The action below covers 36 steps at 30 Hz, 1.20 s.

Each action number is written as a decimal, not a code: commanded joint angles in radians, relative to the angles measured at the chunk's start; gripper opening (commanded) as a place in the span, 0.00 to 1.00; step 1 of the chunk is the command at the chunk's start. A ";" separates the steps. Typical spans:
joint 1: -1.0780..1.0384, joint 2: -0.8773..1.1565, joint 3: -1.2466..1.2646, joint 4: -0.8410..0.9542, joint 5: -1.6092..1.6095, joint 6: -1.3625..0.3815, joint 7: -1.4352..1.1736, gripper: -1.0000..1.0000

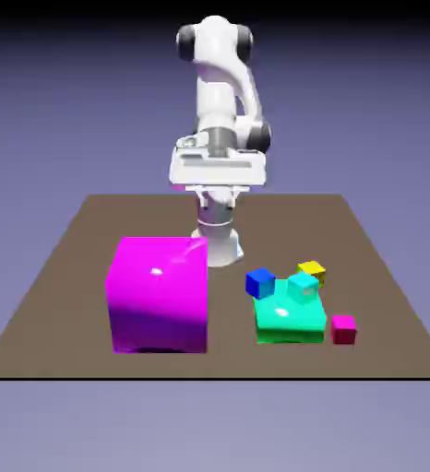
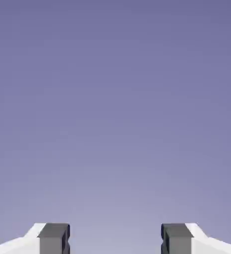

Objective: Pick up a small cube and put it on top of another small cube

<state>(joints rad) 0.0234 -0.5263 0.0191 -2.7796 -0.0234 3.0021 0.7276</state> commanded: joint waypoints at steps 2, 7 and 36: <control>0.019 0.073 0.032 0.050 -0.039 -0.058 -0.022 0.50; 0.066 0.254 0.111 0.176 -0.136 -0.202 -0.078 0.50; 0.295 1.158 0.379 0.711 -0.654 -0.709 -0.252 0.00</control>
<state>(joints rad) 0.3181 0.6318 0.3984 -2.0683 -0.6755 2.2928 0.4744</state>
